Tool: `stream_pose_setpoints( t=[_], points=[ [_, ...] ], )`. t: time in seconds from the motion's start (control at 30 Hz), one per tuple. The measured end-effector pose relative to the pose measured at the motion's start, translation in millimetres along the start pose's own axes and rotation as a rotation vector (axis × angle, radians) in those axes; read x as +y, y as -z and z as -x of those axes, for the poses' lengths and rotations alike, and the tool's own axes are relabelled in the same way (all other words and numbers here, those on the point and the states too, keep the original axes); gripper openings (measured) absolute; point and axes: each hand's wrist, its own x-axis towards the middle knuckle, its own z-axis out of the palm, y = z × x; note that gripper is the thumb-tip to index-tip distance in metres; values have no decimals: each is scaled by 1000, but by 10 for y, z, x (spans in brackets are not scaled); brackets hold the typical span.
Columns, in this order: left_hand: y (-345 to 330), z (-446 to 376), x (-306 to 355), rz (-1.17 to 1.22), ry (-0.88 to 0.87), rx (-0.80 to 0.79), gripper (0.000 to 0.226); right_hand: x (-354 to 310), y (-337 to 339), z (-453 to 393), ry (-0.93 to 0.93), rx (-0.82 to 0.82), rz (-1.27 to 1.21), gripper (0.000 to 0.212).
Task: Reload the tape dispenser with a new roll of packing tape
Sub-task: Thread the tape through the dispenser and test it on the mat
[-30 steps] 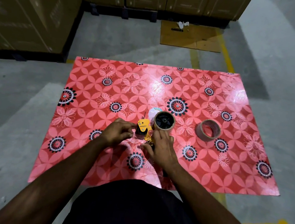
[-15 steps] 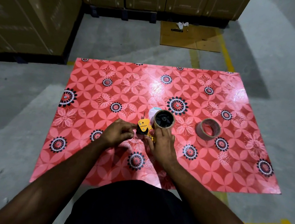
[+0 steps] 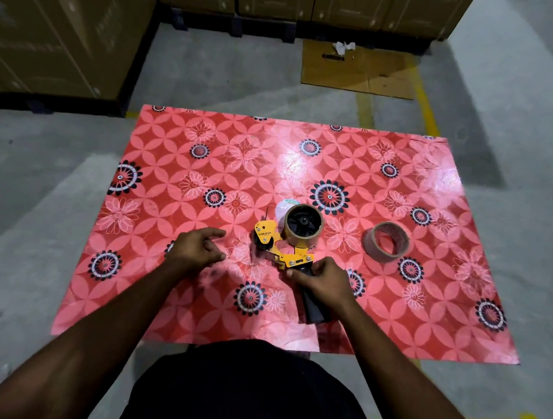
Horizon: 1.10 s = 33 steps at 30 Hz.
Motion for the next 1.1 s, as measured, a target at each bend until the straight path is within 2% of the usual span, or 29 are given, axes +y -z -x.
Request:
stream_pose_setpoints(
  t=[0.07, 0.17, 0.2, 0.3, 0.43, 0.57, 0.7, 0.8, 0.97, 1.1],
  points=[
    [-22, 44, -10, 58, 45, 18, 44, 31, 58, -19, -82, -137, -145, 59],
    [-124, 103, 68, 334, 157, -63, 36, 24, 80, 29, -303, -677, -705, 76],
    [-159, 116, 105, 428, 191, -87, 34, 20, 78, 36, -351, -801, -855, 74],
    [-235, 126, 179, 549, 209, -132, 30, 98, 53, -42, -389, -1007, -1104, 82],
    [-238, 146, 161, 600, 233, -130, 29, 157, 7, -112, -354, -1172, -1151, 97],
    [-209, 165, 64, 624, 266, -83, 28, 152, -53, -99, -336, -1209, -1216, 116],
    [-191, 171, 27, 651, 294, -64, 27, 156, -154, -88, -371, -1097, -1274, 121],
    [-195, 182, 27, 634, 285, -65, 25, 115, -198, -62, -439, -1011, -1300, 114],
    [-227, 191, 52, 617, 257, -72, 23, -13, -159, -8, -491, -1019, -1252, 84],
    [-211, 193, 51, 633, 257, -70, 23, -133, -49, 16, -471, -1013, -1130, 81]
  ],
)
